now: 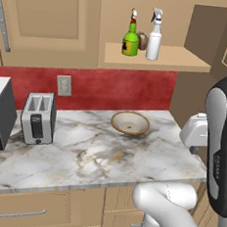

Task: Pick the spray and spray from the cabinet and place them on the counter.

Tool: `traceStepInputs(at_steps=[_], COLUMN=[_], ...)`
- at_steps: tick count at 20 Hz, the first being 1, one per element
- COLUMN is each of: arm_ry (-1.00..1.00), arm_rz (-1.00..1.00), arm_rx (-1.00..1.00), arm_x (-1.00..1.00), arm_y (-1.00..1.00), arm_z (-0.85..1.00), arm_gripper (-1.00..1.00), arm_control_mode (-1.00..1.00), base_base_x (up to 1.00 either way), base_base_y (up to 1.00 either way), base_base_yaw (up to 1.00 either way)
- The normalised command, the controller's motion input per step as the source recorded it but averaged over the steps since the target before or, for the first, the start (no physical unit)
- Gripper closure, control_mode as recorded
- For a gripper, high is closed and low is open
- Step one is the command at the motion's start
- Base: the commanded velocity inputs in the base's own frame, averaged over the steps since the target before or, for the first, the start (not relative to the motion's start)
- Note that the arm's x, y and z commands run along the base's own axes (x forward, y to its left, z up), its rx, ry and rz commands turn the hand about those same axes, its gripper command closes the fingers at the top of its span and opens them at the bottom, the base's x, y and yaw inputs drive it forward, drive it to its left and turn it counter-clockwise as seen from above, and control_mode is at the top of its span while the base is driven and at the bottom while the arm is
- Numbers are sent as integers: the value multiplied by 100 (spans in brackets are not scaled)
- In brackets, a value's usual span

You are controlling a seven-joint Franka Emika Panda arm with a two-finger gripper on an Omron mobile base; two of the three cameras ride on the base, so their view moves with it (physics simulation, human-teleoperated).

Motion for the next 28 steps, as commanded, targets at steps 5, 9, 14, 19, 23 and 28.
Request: traceStepInputs(at_steps=[5, 9, 14, 19, 23, 28], arm_ry=[-4, -19, -19, -3, -7, -12], arm_rz=[-1, -4, -1, 0, -2, -3], arm_rx=[-1, -3, -3, -1, -1, 0], arm_x=[3, 4, 3, 2, 2, 2], arm_y=[1, 5, 17, 5, 0, 0], arm_z=[0, 0, 0, 0, 1, 12], arm_gripper=[-100, -100, -100, -100, -100, -100], arm_control_mode=[-100, -100, -100, -100, -100, -100], base_base_x=[0, 0, 0, 0, 0, 0], base_base_y=[0, 0, 0, 0, 0, 0], base_base_yaw=[0, 0, 0, 0, 0, 0])
